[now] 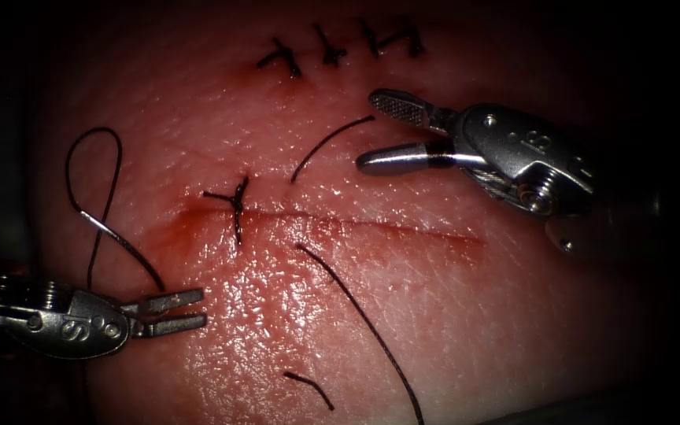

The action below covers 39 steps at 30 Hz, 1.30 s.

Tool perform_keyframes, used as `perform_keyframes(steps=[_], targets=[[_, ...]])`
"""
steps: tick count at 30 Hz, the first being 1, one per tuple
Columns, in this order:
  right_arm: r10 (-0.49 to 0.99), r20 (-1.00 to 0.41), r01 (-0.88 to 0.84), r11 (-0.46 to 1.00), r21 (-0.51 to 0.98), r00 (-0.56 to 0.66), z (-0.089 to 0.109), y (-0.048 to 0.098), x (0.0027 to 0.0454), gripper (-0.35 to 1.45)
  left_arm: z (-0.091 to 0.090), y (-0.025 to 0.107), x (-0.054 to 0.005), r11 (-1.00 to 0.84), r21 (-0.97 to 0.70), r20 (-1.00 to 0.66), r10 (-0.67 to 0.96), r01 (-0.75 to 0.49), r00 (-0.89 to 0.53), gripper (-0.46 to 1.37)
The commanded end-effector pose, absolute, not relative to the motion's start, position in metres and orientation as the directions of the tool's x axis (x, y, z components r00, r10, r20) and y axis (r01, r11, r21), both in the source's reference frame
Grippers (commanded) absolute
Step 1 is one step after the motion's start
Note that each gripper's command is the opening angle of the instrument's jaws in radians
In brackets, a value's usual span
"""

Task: Wound Closure
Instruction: Pull lightly on suture tail

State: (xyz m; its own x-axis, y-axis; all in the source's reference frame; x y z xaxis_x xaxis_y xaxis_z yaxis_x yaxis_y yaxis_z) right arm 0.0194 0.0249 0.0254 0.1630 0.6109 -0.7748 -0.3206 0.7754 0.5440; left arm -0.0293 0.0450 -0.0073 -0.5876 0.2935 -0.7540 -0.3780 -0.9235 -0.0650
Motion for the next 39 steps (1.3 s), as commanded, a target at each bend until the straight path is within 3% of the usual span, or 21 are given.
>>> perform_keyframes(steps=[1,9,12,14,15,18,20,29,30,34,37,39], targets=[[0.611,-0.775,-0.321,0.775,0.544,0.163,0.0253,0.0248,0.0194,0.79,-0.0073,0.045,-0.0293,-0.926,-0.073,-0.754,0.294,-0.369,-0.588,-0.35],[0.74,-0.664,-0.385,0.646,0.659,0.104,0.0257,0.024,0.0193,0.79,-0.0074,0.045,-0.0293,-0.928,-0.067,-0.756,0.288,-0.367,-0.588,-0.35],[0.865,-0.5,-0.523,0.404,0.751,-0.05,0.0262,0.0233,0.0194,0.73,-0.0074,0.045,-0.0293,-0.928,-0.067,-0.756,0.288,-0.367,-0.588,-0.35],[0.874,-0.478,-0.547,0.36,0.756,-0.085,0.0265,0.023,0.0194,0.73,-0.0074,0.045,-0.0293,-0.928,-0.067,-0.756,0.288,-0.367,-0.588,-0.35],[0.886,-0.437,-0.586,0.275,0.762,-0.152,0.0269,0.0225,0.0194,0.62,-0.0074,0.045,-0.0293,-0.928,-0.067,-0.756,0.288,-0.367,-0.588,-0.35],[0.904,-0.384,-0.622,0.192,0.759,-0.19,0.0271,0.0224,0.0193,0.31,-0.0074,0.045,-0.0293,-0.928,-0.067,-0.756,0.288,-0.367,-0.588,-0.35],[0.923,-0.351,-0.656,0.17,0.736,-0.155,0.0271,0.0225,0.0191,-0.04,-0.0074,0.0449,-0.0293,-0.928,-0.067,-0.756,0.287,-0.367,-0.588,-0.35],[0.967,-0.251,-0.77,0.129,0.625,-0.041,0.0288,0.0219,0.0191,-0.05,-0.0073,0.045,-0.0295,-0.928,-0.066,-0.756,0.287,-0.368,-0.588,-0.35],[0.976,-0.212,-0.786,0.1,0.61,-0.041,0.0292,0.0217,0.0191,-0.01,-0.0072,0.045,-0.0296,-0.927,-0.066,-0.756,0.287,-0.368,-0.588,-0.35],[0.985,-0.151,-0.805,0.024,0.593,-0.083,0.0311,0.021,0.0193,0.67,-0.0073,0.045,-0.0298,-0.927,-0.066,-0.756,0.288,-0.369,-0.588,-0.35],[0.983,-0.114,-0.797,-0.048,0.602,-0.145,0.0323,0.0209,0.0196,1.02,-0.0072,0.045,-0.0297,-0.927,-0.066,-0.756,0.287,-0.368,-0.588,-0.35],[0.98,-0.09,-0.791,-0.089,0.605,-0.179,0.0327,0.0211,0.0199,1.06,-0.0072,0.045,-0.0297,-0.927,-0.066,-0.757,0.287,-0.368,-0.588,-0.35]])
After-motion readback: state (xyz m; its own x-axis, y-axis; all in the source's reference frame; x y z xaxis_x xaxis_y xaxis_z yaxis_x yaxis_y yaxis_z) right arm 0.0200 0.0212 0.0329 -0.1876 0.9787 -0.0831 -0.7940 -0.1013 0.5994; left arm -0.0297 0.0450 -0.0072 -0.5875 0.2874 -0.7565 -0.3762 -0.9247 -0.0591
